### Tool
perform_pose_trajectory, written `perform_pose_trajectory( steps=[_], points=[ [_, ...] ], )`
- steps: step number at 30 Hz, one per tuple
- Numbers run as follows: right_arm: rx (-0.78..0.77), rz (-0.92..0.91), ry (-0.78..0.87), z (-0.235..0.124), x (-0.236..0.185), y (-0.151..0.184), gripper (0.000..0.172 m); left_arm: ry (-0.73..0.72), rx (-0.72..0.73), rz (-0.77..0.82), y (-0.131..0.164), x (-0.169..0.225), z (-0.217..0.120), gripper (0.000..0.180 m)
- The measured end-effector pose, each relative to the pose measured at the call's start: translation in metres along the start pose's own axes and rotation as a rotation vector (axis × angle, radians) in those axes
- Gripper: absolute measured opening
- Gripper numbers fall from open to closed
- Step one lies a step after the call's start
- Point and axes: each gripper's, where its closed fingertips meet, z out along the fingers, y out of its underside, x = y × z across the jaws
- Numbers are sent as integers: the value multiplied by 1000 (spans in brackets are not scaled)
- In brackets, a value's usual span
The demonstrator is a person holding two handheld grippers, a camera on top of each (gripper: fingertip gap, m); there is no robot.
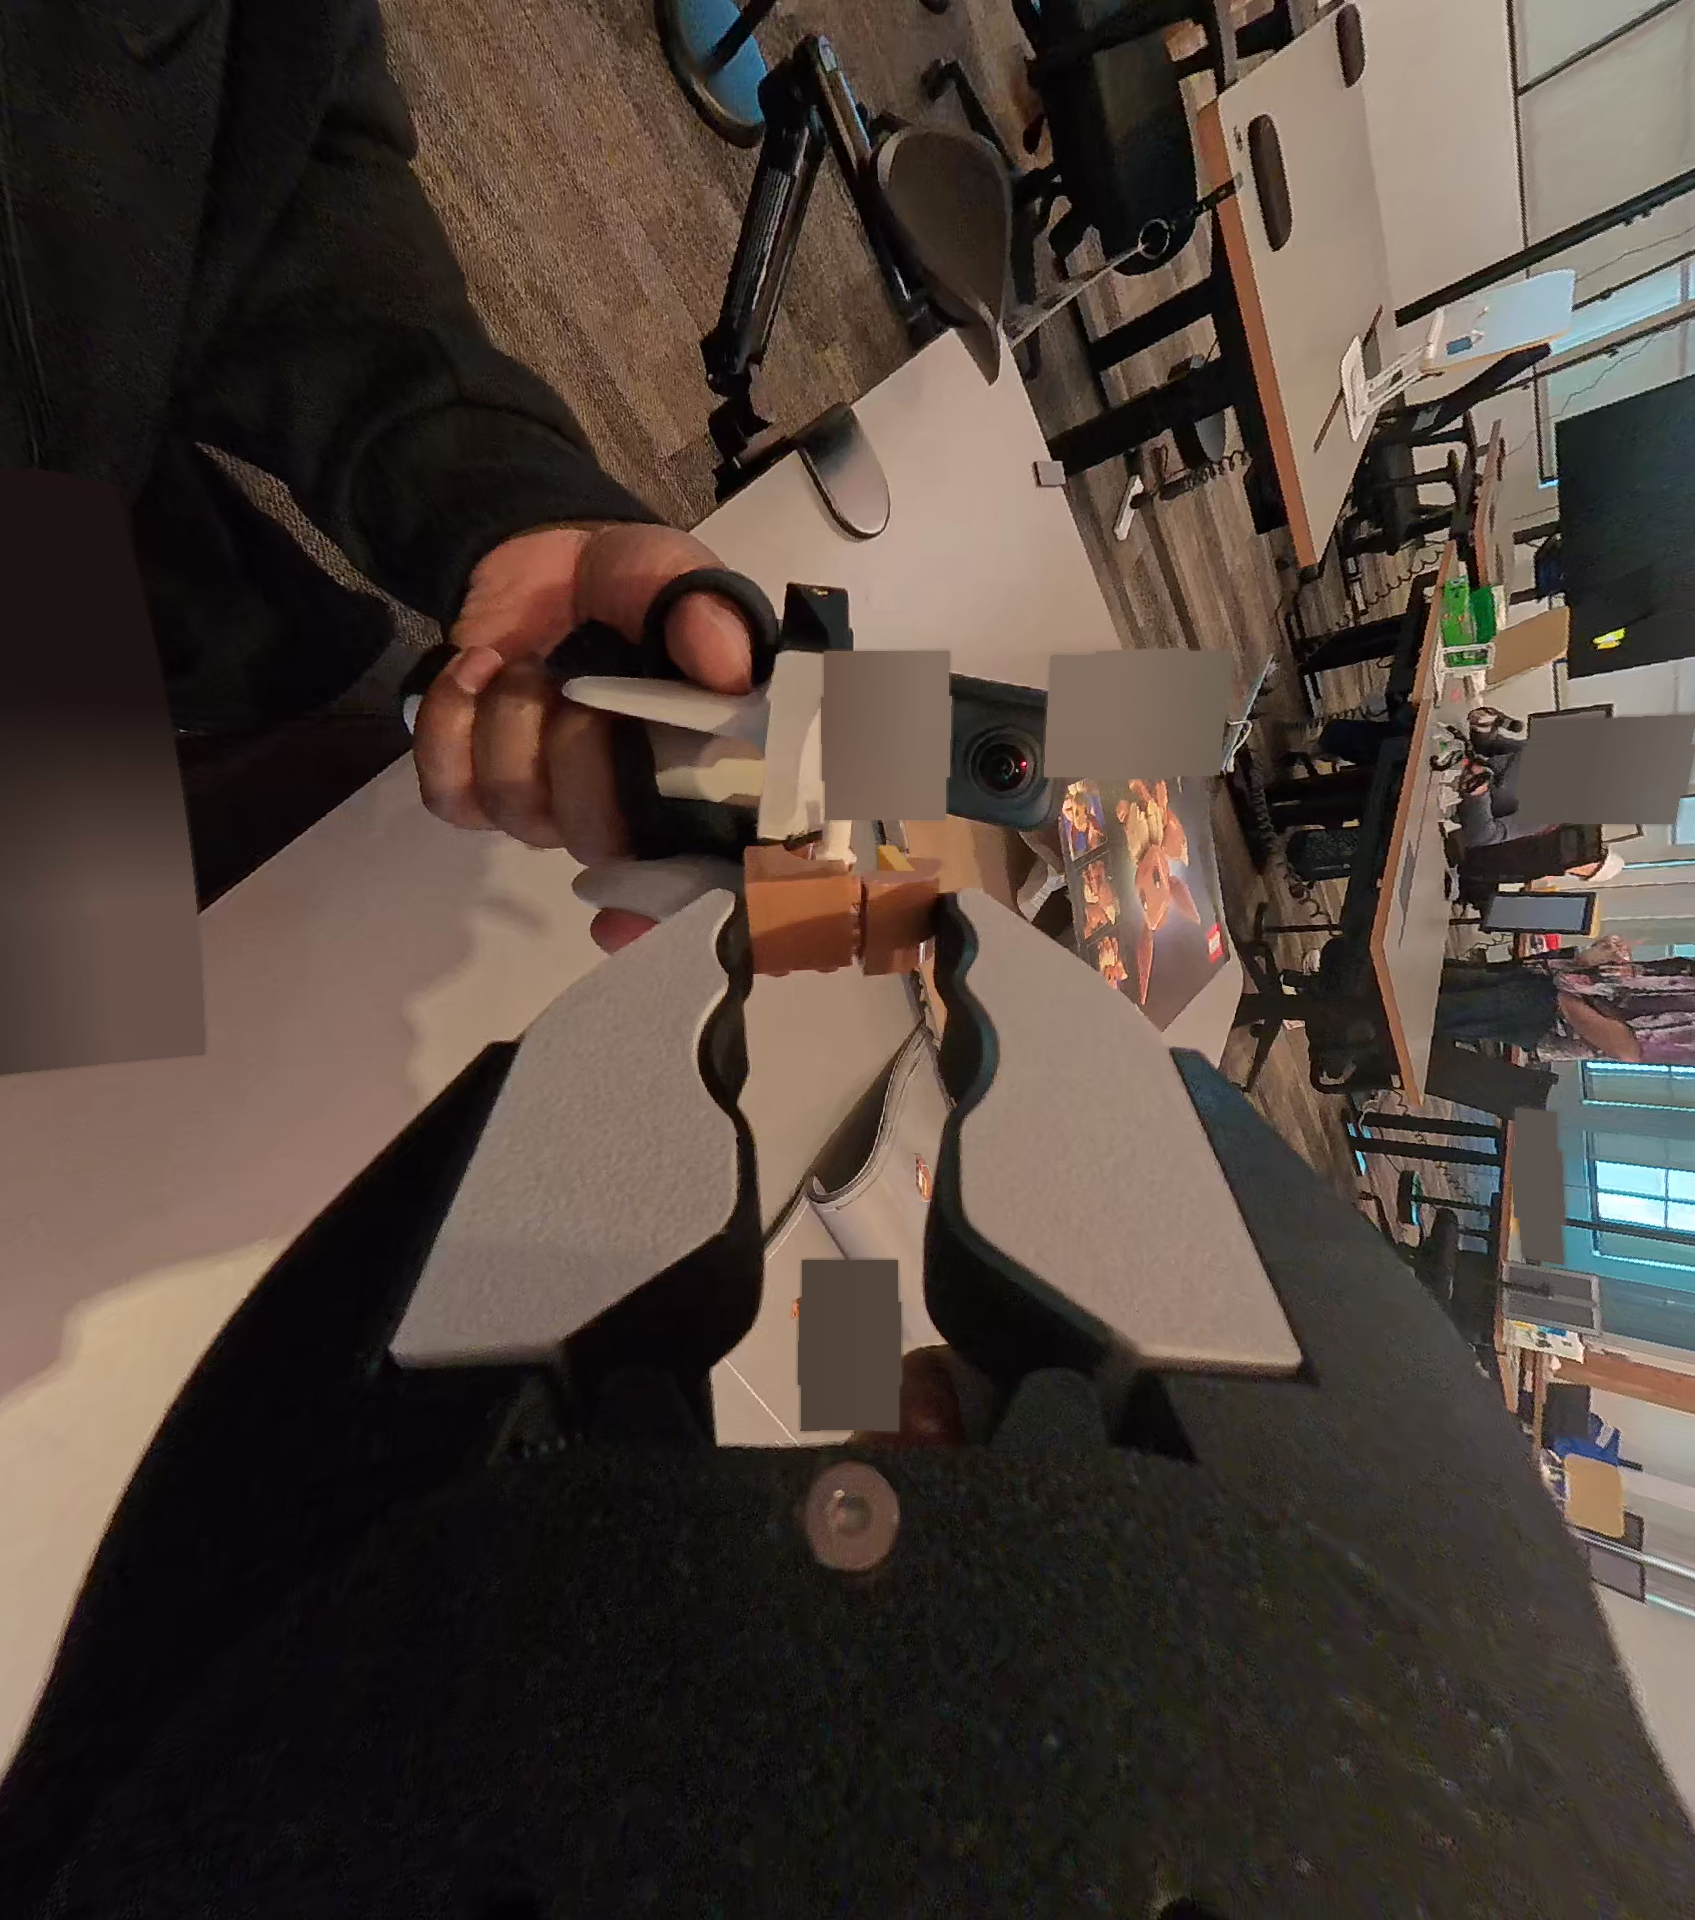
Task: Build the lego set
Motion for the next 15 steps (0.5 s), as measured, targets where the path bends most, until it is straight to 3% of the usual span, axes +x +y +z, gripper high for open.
perform_pose_trajectory(
  steps=[15],
  points=[
    [-2,31,-16,1,1,8,34,-4,42,-26,-3,-7,-2,18]
  ],
)
